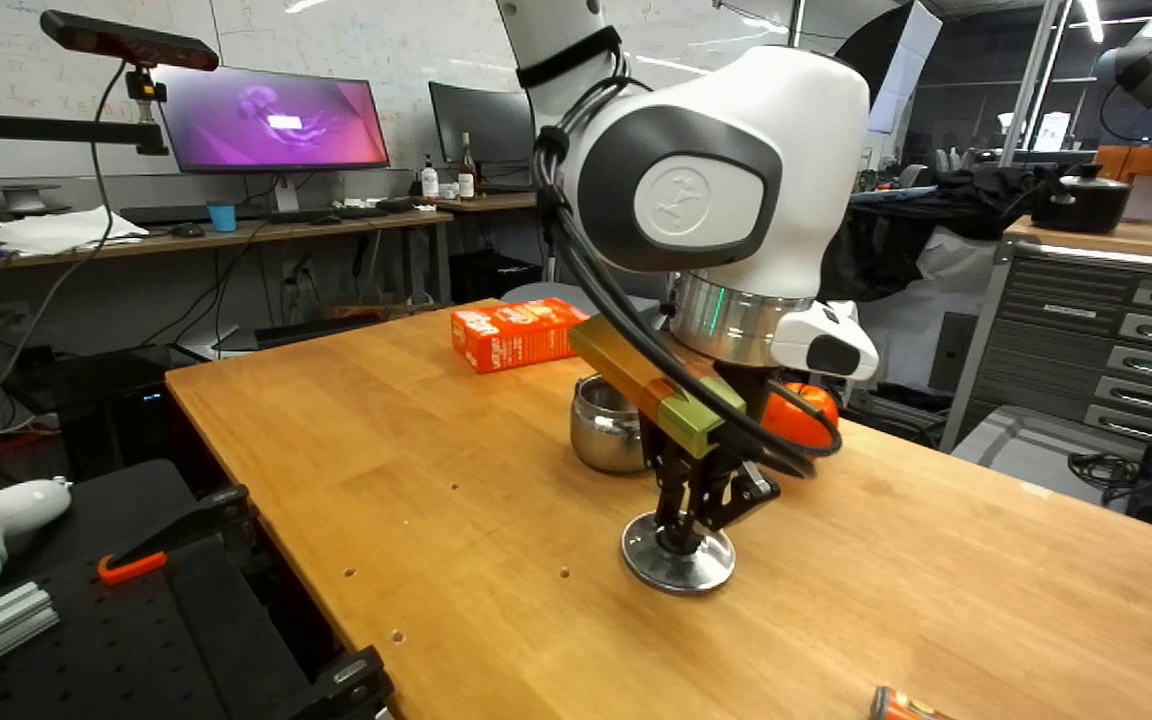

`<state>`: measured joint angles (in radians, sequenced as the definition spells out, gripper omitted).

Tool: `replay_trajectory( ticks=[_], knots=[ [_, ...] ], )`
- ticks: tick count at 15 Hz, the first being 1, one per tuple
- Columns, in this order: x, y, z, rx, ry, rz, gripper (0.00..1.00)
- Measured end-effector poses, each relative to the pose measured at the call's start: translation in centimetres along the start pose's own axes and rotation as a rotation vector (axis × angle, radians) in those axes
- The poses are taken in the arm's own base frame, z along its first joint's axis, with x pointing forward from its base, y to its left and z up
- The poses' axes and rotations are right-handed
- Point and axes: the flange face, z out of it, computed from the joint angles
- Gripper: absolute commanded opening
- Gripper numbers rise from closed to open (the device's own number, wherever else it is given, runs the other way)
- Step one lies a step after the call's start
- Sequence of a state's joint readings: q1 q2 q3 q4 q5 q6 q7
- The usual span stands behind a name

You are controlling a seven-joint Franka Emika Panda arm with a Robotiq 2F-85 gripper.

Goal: Put the lid on the tea pot.

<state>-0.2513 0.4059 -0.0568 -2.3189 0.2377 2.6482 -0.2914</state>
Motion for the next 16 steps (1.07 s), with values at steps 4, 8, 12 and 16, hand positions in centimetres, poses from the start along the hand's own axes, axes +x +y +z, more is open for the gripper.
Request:
replay_trajectory(
  ticks=[4, 8, 12, 16],
  knots=[
    [0.0, 0.3, -0.1, -0.001, 0.003, 0.006, 0.07],
    [0.0, 0.8, -0.6, 0.0, 0.013, 0.016, 0.07],
    [-0.2, 0.5, -3.2, 0.005, 0.043, 0.013, 0.07],
    [-1.0, -1.2, -8.0, 0.001, 0.087, -0.028, 0.07]
  ],
)
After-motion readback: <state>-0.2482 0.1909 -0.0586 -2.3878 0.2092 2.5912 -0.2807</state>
